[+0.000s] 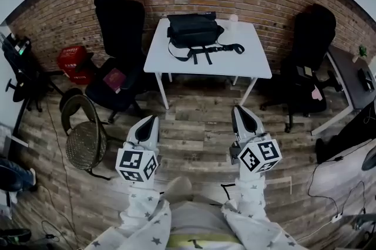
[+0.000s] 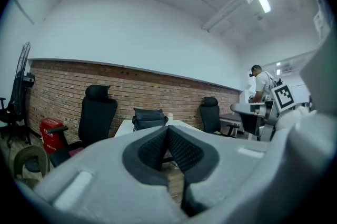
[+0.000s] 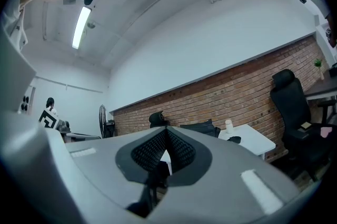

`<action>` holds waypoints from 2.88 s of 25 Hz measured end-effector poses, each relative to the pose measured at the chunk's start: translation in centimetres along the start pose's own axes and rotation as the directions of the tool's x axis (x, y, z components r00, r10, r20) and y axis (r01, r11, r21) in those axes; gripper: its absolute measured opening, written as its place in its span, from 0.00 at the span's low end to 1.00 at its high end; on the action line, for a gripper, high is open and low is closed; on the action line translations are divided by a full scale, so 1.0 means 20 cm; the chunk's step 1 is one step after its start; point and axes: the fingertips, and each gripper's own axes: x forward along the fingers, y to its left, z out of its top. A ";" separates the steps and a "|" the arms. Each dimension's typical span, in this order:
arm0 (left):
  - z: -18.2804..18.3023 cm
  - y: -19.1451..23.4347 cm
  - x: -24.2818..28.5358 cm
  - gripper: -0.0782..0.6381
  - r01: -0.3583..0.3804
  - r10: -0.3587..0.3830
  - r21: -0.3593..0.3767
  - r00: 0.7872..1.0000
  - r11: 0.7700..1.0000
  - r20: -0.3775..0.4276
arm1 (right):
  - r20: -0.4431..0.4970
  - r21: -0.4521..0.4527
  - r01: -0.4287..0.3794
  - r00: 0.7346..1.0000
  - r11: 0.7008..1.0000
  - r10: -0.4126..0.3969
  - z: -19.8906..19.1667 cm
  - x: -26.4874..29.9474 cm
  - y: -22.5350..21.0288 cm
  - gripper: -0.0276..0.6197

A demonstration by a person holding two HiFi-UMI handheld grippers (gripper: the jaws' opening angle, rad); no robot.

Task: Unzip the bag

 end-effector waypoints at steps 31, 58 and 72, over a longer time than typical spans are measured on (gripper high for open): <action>0.11 0.53 1.07 0.11 0.028 -0.028 -0.019 0.999 0.999 -0.027 | 0.007 0.026 0.003 1.000 1.000 -0.003 -0.01 1.04 -0.51 0.05; -0.02 1.11 1.86 0.11 -0.046 0.029 -0.142 0.992 0.989 -0.120 | -0.163 0.087 -0.060 0.984 0.994 0.074 -0.39 2.14 -0.82 0.11; -0.07 1.27 2.26 0.18 -0.069 0.037 -0.191 0.986 0.979 -0.164 | -0.275 0.181 -0.174 0.936 0.968 0.220 -0.65 2.54 -0.87 0.17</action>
